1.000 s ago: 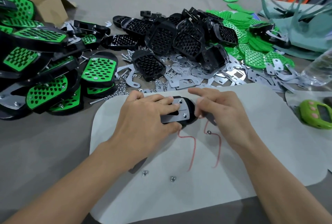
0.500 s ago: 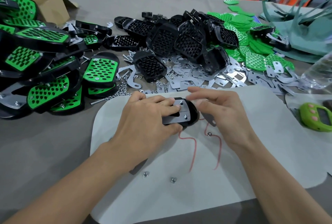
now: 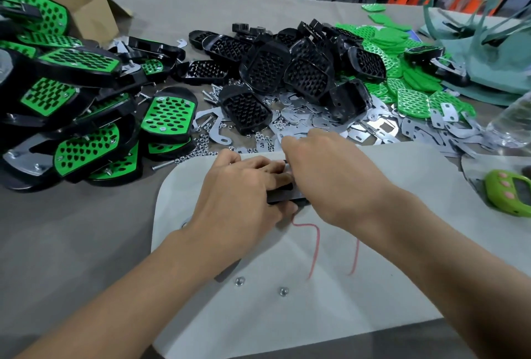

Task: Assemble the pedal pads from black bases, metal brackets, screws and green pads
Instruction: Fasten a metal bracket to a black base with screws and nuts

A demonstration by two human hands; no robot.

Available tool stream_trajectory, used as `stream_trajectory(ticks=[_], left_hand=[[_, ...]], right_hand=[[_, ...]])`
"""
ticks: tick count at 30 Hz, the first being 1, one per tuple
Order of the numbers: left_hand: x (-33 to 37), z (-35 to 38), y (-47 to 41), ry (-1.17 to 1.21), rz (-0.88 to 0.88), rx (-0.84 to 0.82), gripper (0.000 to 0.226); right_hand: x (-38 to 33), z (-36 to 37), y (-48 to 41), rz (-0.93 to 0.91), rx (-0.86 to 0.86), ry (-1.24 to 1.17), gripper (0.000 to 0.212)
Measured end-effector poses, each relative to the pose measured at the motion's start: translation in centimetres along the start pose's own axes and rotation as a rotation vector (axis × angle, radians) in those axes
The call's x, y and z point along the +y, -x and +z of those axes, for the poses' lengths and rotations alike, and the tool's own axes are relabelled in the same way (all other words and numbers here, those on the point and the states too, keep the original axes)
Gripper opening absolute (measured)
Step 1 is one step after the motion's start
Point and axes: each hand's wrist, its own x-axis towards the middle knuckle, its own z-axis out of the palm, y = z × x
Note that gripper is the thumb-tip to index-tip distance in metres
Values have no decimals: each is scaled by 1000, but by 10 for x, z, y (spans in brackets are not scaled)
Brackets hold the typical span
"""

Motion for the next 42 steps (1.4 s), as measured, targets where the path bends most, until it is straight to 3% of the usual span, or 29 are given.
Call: stream_trajectory(ticks=[3, 13, 17, 20, 28, 36, 42], left_hand=[[3, 1, 0, 18, 36, 86, 14], [-1, 4, 0, 33, 62, 128, 15], [-2, 3, 0, 48, 68, 128, 13], [-1, 4, 0, 76, 60, 163, 23], [-4, 5, 1, -13, -14, 44, 21], [-5, 5, 1, 70, 41, 106, 33], [-5, 5, 1, 63, 3, 82, 36]], right_hand=[[-7, 1, 2, -91, -23, 172, 45], [-12, -8, -9, -128, -83, 261, 22], [-7, -14, -12, -92, -171, 235, 22], [8, -16, -13, -99, -229, 183, 28], [6, -9, -15, -266, -114, 273, 10], [19, -5, -15, -145, -102, 176, 38], [33, -5, -11, -228, -141, 61, 21]])
